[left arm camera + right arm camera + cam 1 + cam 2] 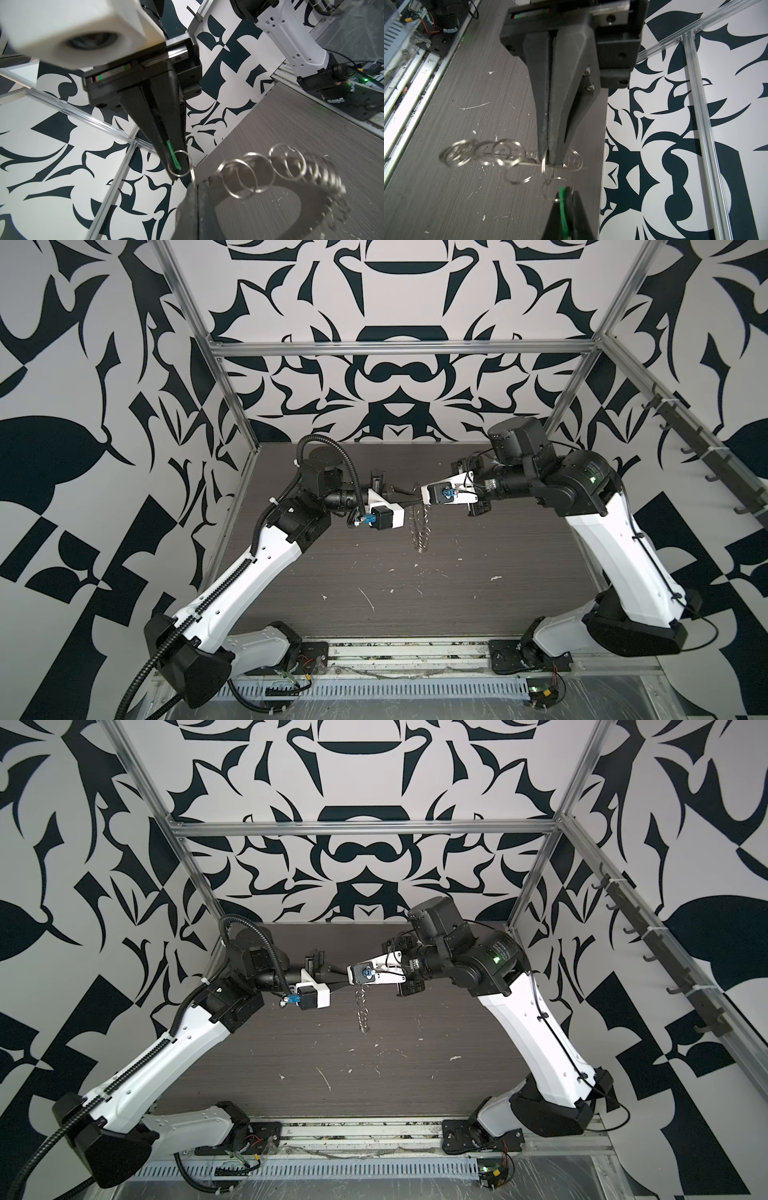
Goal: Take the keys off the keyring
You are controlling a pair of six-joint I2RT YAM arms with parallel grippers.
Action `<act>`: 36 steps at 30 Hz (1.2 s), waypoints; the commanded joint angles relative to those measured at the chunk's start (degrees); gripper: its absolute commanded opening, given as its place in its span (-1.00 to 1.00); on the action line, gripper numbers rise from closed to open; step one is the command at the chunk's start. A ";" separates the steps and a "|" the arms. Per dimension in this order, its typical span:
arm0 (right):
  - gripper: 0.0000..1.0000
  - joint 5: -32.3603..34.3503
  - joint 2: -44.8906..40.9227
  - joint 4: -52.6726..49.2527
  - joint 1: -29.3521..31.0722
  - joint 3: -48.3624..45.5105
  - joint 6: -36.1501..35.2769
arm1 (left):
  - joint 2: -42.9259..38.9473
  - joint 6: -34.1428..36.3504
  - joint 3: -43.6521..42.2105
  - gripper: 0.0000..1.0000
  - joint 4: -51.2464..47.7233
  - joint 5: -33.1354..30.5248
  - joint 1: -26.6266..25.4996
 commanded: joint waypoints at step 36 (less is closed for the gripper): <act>-1.00 6.43 6.58 4.60 2.36 14.80 9.41 | -2.23 13.15 -2.25 -1.00 -8.02 -6.71 -7.28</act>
